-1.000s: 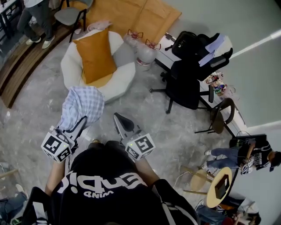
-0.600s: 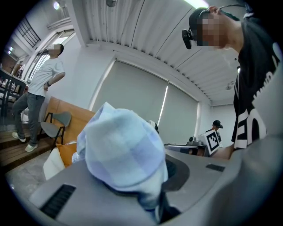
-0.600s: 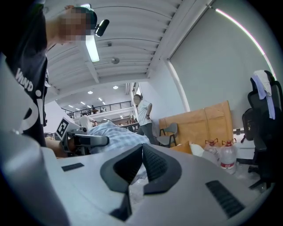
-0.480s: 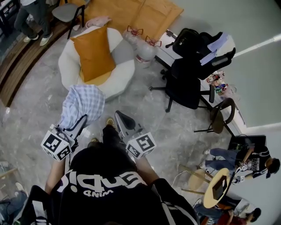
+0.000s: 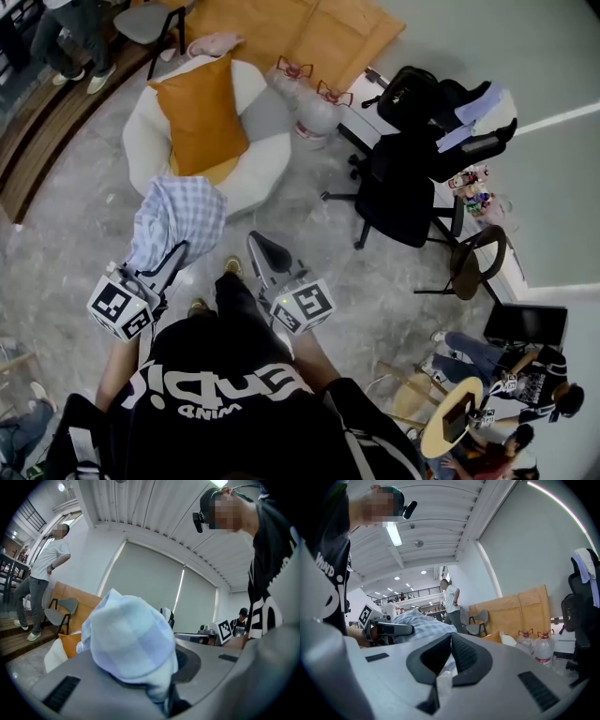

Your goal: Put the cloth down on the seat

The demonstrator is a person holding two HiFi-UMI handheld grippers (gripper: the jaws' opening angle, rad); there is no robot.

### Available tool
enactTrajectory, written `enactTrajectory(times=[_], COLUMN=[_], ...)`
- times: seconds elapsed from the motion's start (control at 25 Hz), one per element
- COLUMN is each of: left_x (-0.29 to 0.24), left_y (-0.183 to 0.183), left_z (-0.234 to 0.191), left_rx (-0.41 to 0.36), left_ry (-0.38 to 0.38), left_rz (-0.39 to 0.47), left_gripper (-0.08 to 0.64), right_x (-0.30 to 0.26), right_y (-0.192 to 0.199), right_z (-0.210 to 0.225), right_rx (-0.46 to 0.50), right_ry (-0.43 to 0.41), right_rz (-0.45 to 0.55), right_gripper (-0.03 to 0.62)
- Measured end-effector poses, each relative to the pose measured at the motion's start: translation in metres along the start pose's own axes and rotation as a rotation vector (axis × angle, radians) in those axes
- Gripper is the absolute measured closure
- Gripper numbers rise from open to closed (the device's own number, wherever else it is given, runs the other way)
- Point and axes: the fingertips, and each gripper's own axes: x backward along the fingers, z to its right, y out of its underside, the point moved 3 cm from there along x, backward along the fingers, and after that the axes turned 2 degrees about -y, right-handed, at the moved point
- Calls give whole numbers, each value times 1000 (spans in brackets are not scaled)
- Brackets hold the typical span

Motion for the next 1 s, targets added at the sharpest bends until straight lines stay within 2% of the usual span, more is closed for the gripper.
enactTrajectory(times=[0.44, 1.0], left_x=[-61, -108], left_y=[-20, -39], left_z=[-32, -53], left_rx=[-5, -20], left_ry=[-26, -105], left_rz=[18, 44], left_gripper=[488, 488], right_x=[-36, -62], right_y=[-15, -29], right_z=[65, 110], right_rx=[13, -5], right_ry=[-36, -127], right_rz=[15, 14], right_gripper=[571, 571])
